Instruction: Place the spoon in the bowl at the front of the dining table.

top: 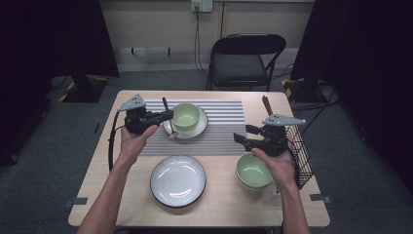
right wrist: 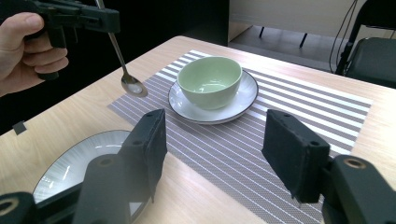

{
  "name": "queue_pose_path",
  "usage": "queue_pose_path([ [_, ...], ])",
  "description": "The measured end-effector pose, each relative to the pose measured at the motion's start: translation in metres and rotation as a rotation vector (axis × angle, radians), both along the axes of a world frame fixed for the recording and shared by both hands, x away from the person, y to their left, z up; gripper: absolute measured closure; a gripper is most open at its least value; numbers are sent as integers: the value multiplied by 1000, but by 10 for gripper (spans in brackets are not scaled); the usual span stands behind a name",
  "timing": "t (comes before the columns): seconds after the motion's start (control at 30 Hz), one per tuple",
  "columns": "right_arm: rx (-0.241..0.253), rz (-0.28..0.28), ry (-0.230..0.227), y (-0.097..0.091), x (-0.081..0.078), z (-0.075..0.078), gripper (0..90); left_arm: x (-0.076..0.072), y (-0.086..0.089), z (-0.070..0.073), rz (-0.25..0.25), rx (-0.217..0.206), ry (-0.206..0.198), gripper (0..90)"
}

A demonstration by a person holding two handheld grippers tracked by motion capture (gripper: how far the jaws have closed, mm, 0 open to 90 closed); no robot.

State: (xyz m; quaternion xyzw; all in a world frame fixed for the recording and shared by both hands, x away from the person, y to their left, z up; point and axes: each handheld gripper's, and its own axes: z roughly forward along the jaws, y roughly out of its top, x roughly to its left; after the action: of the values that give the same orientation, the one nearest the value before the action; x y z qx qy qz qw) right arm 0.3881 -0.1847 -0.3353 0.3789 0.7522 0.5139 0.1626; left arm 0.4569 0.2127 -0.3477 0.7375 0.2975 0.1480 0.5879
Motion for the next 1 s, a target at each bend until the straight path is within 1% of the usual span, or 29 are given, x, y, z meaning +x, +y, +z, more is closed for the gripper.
queue_pose_path([
  [0.03,6,1,-1,-1,0,0,396,3,0,1,0,2,-6,895],
  [0.07,2,0,0,-1,0,-1,397,5,-1,1,3,-1,-2,895],
  [0.17,5,1,2,-1,0,-1,395,14,0,3,16,8,-2,896],
  [0.23,7,4,1,0,0,-1,395,21,0,3,26,2,-5,896],
  [0.27,7,6,1,0,-1,-1,395,24,0,3,30,7,0,896],
  [0.43,6,7,3,0,-1,-2,395,36,-1,2,48,1,9,896],
  [0.47,5,6,3,0,0,-2,395,39,-1,2,53,-1,2,896],
  [0.53,8,5,4,0,0,-2,395,43,-2,1,66,10,10,896],
  [0.57,9,7,6,0,-1,-2,395,45,-2,1,62,5,13,896],
  [0.63,10,11,7,0,-1,-2,395,48,-5,1,67,15,2,896],
  [0.67,12,11,8,0,-1,-3,395,51,-6,1,64,17,5,896],
  [0.7,15,12,10,0,-1,-3,395,53,-7,0,59,7,10,896],
  [0.73,15,15,8,0,-1,-4,395,55,-8,-1,62,2,7,896],
  [0.77,14,16,14,0,-2,-4,395,56,-9,-2,65,-14,8,895],
  [0.8,12,17,15,0,-2,-5,395,58,-10,-4,52,-27,15,895],
  [0.83,10,16,16,0,-2,-5,395,60,-10,-5,49,-28,23,894],
  [0.9,12,18,16,1,-2,-5,397,62,-14,-9,54,-7,19,894],
  [0.97,14,23,12,1,-2,-5,399,65,-16,-14,59,-5,34,895],
  [1.0,13,28,13,2,-3,-5,398,67,-16,-15,69,-11,35,895],
])
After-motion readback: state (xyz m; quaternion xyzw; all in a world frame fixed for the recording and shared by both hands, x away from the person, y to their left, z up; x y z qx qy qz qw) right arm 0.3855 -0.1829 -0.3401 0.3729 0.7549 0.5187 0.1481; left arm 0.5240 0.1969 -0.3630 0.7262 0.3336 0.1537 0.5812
